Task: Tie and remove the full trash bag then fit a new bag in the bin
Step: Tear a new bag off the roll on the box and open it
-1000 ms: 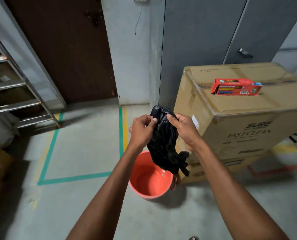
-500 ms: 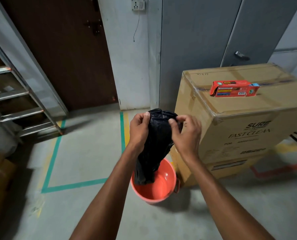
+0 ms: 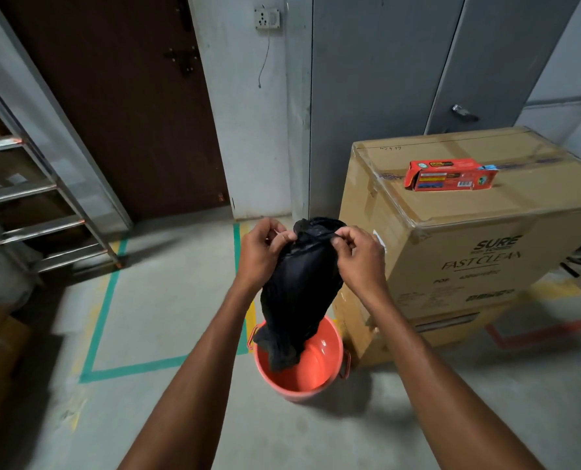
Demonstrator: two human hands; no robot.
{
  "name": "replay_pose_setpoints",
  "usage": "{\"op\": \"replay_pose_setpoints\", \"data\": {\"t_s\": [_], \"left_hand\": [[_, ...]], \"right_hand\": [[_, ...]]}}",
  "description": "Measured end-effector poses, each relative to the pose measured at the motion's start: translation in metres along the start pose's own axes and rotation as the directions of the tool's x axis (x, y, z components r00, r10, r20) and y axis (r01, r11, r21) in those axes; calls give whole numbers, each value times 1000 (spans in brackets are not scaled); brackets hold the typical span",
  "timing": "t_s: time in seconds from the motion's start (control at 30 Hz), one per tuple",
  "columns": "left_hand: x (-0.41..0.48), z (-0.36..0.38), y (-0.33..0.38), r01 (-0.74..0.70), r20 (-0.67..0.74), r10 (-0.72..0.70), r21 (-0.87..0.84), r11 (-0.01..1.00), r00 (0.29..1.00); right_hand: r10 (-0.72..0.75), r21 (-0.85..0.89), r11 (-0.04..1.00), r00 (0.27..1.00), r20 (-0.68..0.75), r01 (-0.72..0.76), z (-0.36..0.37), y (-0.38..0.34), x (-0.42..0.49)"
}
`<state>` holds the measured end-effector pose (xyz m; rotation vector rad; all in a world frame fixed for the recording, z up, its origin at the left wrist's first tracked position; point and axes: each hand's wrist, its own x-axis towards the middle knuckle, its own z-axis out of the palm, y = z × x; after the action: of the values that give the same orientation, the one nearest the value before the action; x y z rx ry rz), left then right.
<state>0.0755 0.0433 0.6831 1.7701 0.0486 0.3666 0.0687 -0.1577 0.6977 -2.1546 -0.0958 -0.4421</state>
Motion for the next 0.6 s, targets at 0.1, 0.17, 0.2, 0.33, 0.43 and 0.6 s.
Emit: {"op": "replay_pose_setpoints", "data": {"t_s": [0.1,0.17,0.2,0.33,0.43,0.6], "left_hand": [[5,-14,-2,-56,-212,72,82,995,975],[0,-14,0,-88,-237,130,178,980,963],[-4,-10,1,-105,-216,151,212,972,965],[-22,7,-7,5,-81,20,292,956,996],[-23,13,-16,51,85,-92,399,916,992],[-15,25,-9,139,135,-163,171,975,977]], "right_hand": [[63,52,997,997,-39,-61,-11,6,3],[64,58,996,998,0,-64,-12,9,3],[89,82,993,996,0,-89,-12,10,3],[204,170,963,978,42,-209,-11,13,9],[170,223,951,964,203,-215,-12,17,13],[185,396,833,868,460,-387,-19,24,25]]}}
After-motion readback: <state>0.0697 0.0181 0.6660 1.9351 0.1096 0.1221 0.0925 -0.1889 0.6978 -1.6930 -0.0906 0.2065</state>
